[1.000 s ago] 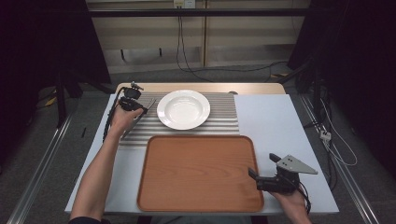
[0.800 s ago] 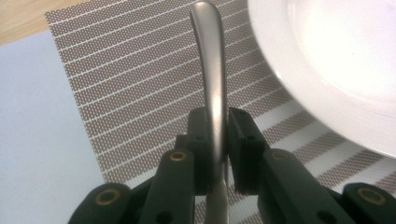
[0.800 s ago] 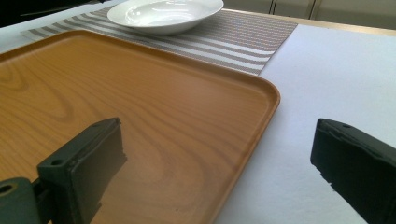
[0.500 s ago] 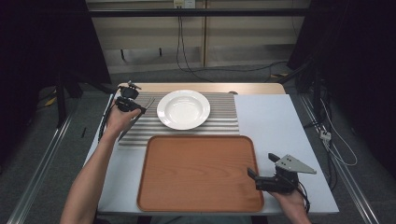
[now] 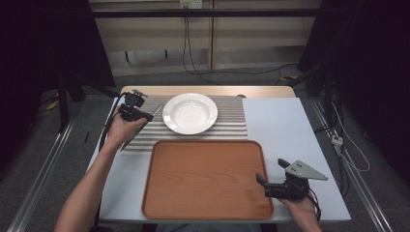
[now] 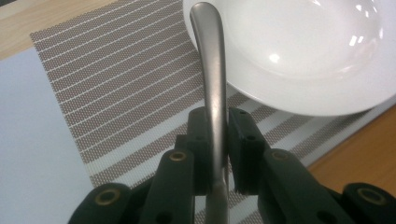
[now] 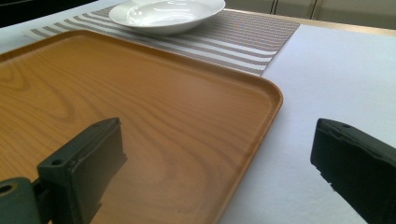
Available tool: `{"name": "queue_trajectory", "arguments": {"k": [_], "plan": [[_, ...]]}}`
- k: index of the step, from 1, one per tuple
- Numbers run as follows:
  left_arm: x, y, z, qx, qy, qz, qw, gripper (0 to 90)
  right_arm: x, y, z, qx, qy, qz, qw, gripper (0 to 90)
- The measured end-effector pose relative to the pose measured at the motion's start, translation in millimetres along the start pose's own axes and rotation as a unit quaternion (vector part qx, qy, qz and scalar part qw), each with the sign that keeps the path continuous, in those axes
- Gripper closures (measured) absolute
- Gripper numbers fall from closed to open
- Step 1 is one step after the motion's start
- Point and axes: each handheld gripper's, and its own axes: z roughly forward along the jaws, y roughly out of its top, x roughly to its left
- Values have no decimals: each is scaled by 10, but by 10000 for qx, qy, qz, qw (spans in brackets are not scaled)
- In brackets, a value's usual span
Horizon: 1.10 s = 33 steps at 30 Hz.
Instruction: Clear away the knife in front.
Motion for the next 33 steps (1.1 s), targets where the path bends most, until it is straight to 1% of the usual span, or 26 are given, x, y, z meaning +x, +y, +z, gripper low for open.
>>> {"name": "queue_trajectory", "arguments": {"k": [1,2,3,5,6,8,10,11,13,14,15,16,17,18,19,21,22,23,25,26,33], "plan": [[-18,-9,-15,28,38,24,10000,800,1,0,2,-3,0,0,10000,26],[-44,-20,-23,24,-17,-11,10000,800,3,1,5,-8,4,3,10000,26],[-70,-30,-30,16,-30,41,10000,800,2,2,6,-5,8,-12,10000,26],[-120,-50,-56,-38,-102,19,9999,800,4,2,9,7,13,-6,10000,26],[-140,-56,-69,-52,-148,49,9999,800,4,2,10,7,15,-10,10000,26],[-193,-66,-93,-94,-142,75,9998,800,5,4,12,8,7,-10,10000,25],[-245,-74,-117,-104,-122,170,9997,800,5,5,16,12,2,-16,10000,26],[-270,-81,-127,-102,-140,140,9998,800,5,5,17,9,7,-16,10000,25],[-338,-96,-149,-41,-69,270,9996,800,6,6,17,9,3,-18,10000,26],[-364,-105,-156,-16,-101,276,9996,800,6,6,16,7,2,-16,10000,26],[-388,-115,-165,-35,-90,257,9996,800,5,6,16,6,2,-17,10000,26],[-402,-121,-174,-28,-87,296,9995,800,5,5,16,6,3,-19,10000,25],[-428,-132,-179,-65,-114,283,9995,801,5,5,15,7,-3,-18,10000,25],[-443,-140,-191,-73,-134,317,9994,800,4,5,15,8,-3,-14,10000,25],[-466,-150,-196,-99,-184,286,9994,800,4,5,16,8,-5,-12,10000,25],[-511,-159,-208,-97,-196,380,9990,800,4,5,17,8,2,-12,10000,25],[-535,-163,-214,-85,-230,386,9990,800,5,6,18,8,5,-12,10000,26],[-563,-167,-220,-96,-221,417,9988,800,5,7,19,8,10,-10,10000,26],[-610,-177,-237,-130,-289,408,9987,800,8,7,18,8,14,-10,10000,25],[-636,-181,-248,-136,-264,438,9986,800,8,7,17,5,13,-10,10000,25],[-806,-216,-322,-176,-367,570,9975,800,11,9,12,-11,8,-9,10000,26]]}}
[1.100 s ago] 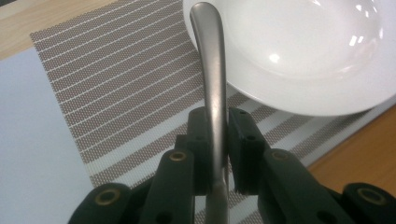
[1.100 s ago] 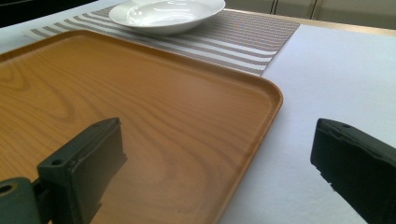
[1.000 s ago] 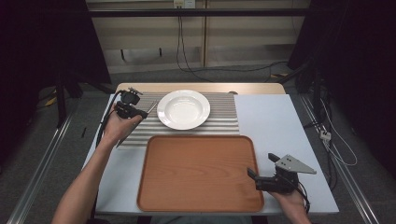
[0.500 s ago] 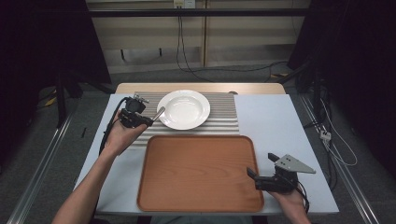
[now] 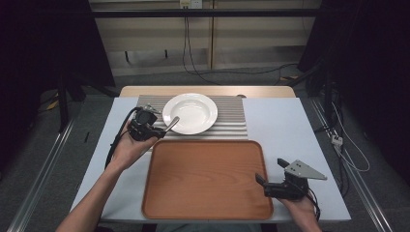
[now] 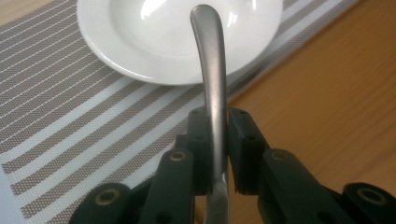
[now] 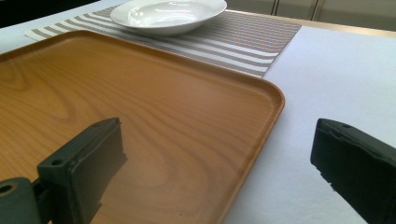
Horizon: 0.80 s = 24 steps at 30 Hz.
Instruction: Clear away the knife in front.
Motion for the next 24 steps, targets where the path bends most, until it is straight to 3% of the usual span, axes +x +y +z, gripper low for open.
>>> {"name": "queue_trajectory", "arguments": {"k": [24], "plan": [[-440,-125,37,63,-338,130,9993,800,30,12,6,1,-2,-93,10000,25]]}}
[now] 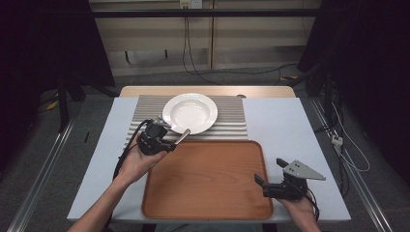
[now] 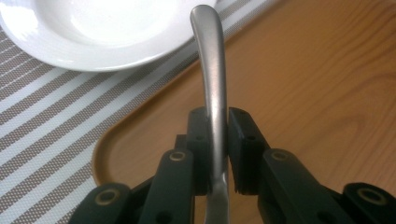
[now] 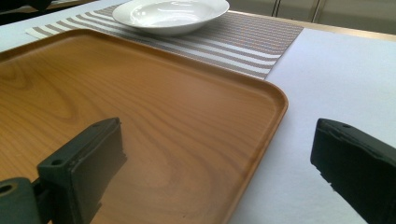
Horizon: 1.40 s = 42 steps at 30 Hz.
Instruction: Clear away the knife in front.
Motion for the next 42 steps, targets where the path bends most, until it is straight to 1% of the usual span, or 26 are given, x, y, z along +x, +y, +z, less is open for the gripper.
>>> {"name": "queue_trajectory", "arguments": {"k": [7,9,11,12,14,17,18,20,22,23,25,26,27,28,31,32,34,35,37,39,40,41,42], "plan": [[-114,9,72,93,-148,65,9998,800,-14,-1,-15,-14,-30,56,10000,26],[-150,8,109,153,-144,72,9998,800,-10,0,-12,-7,-24,45,10000,26],[-174,3,151,201,-236,50,9995,800,-4,0,-11,-6,-17,23,10000,26],[-195,-2,170,240,-177,37,9995,799,-2,-1,-12,-7,-11,21,10000,25],[-228,-19,204,307,-178,39,9994,800,-2,-2,-20,-2,-14,18,10000,26],[-267,-54,251,380,-223,26,9990,799,-10,-4,-24,-6,-24,45,10000,25],[-276,-68,272,400,-260,-34,9989,799,-11,-4,-24,-7,-23,45,10000,25],[-287,-85,308,473,-234,1,9986,800,-8,-4,-21,-6,-16,40,10000,26],[-300,-100,347,513,-223,-42,9984,800,2,-2,-16,-9,-13,24,10000,25],[-302,-106,372,535,-256,-65,9982,799,4,-1,-15,-7,-3,17,10000,25],[-301,-113,397,575,-275,-44,9980,799,2,-3,-11,4,-2,5,10000,25],[-311,-120,410,574,-264,-80,9980,799,1,-4,-10,6,-5,10,10000,26],[-314,-126,419,588,-242,-53,9980,800,1,-4,-11,-1,-5,23,10000,25],[-317,-134,431,582,-254,-102,9979,800,1,-4,-14,-1,-14,29,10000,26],[-309,-157,464,648,-279,-96,9975,800,-4,-6,-20,5,-12,22,10000,25],[-309,-166,476,650,-284,-130,9974,799,-4,-5,-23,1,-17,21,10000,26],[-302,-180,494,681,-283,-132,9972,799,-3,-5,-25,2,-14,22,10000,25],[-304,-188,501,685,-302,-174,9970,799,-2,-5,-25,1,-12,22,10000,26],[-304,-202,511,702,-293,-177,9969,799,-1,-5,-24,-1,-11,19,10000,26],[-309,-225,526,735,-312,-230,9965,799,0,-6,-22,-4,2,6,10000,26],[-315,-234,526,697,-298,-233,9969,798,0,-6,-22,-6,3,6,10000,26],[-313,-239,514,734,-290,-221,9966,799,0,-6,-22,-5,1,8,10000,25],[-313,-243,509,739,-317,-263,9964,799,-1,-7,-20,2,-6,11,10000,26]]}}
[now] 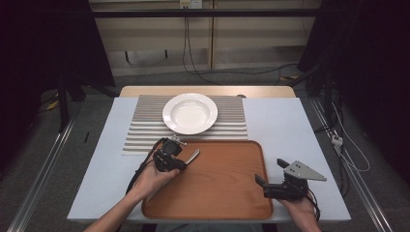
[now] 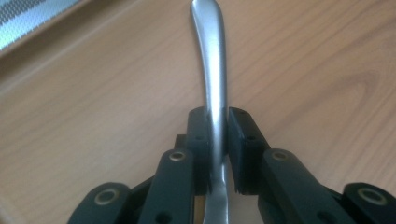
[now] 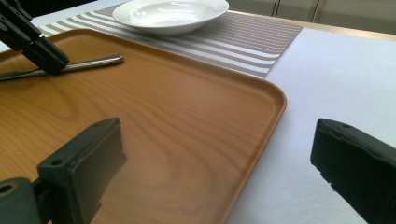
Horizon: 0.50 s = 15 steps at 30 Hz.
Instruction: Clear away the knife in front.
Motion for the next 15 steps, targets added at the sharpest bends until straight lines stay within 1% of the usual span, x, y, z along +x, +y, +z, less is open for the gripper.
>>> {"name": "queue_trajectory", "arguments": {"k": [2,3,6,7,9,10,11,12,13,14,15], "plan": [[10,-24,-8,-26,-28,-59,10000,798,-1,0,1,2,1,-5,10000,25],[16,-31,-14,1,-31,-31,10000,798,-2,0,0,2,1,-2,10000,25],[15,-58,-29,-15,-19,-89,10000,797,-2,-1,0,5,-1,-1,10000,25],[16,-67,-30,-32,-17,-54,10000,796,-2,-1,0,2,-4,-4,10000,25],[22,-77,-30,-57,-39,-105,9999,795,3,0,-1,-7,12,-8,10000,25],[22,-76,-31,-54,-43,-98,9999,794,5,0,-2,-5,15,-14,10000,25],[27,-74,-35,-20,-50,-23,10000,794,7,0,-2,-5,21,-15,10000,25],[29,-76,-33,-33,-62,-60,10000,791,6,0,-2,-8,23,-19,10000,26],[35,-75,-35,-26,-101,-69,9999,783,5,-1,-1,-4,25,-20,10000,25],[39,-74,-35,-59,-109,-87,9999,750,5,-1,-2,-1,27,-11,10000,25],[51,-71,-42,-76,-111,-58,9999,701,3,-3,-4,-5,25,-10,10000,25]]}}
